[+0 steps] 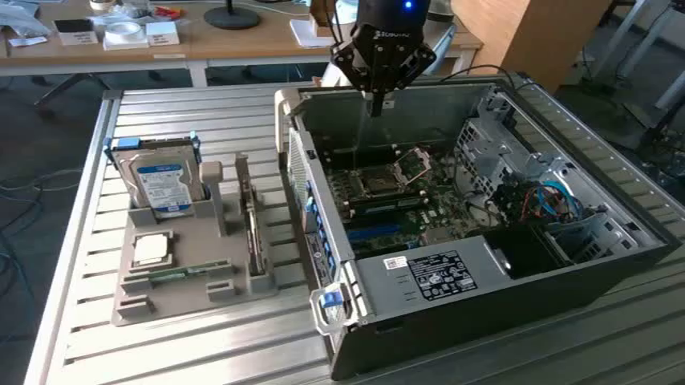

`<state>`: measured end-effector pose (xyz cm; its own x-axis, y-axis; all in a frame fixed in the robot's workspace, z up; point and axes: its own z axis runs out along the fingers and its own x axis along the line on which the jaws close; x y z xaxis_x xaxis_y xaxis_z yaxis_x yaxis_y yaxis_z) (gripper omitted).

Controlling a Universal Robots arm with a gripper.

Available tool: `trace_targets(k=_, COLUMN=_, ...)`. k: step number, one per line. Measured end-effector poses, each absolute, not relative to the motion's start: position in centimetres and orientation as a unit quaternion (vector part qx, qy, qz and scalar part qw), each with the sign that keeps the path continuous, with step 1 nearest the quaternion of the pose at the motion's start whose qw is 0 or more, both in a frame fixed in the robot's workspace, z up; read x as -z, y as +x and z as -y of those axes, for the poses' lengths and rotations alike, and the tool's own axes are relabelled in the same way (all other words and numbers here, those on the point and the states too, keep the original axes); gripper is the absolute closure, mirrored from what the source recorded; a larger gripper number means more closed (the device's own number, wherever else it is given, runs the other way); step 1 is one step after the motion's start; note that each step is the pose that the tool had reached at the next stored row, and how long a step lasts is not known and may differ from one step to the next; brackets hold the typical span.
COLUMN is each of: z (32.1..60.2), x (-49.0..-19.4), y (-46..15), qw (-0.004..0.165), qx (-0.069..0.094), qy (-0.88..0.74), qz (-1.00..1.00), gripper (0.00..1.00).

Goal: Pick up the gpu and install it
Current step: 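Reach for the gpu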

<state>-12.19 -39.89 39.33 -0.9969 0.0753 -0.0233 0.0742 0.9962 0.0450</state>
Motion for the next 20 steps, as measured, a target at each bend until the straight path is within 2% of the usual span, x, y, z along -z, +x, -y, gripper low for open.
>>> trace_targets(k=20, z=39.9, x=-39.3, y=-13.4, qw=0.012, qx=-0.022, qy=0.037, qz=-0.999, gripper=0.89)
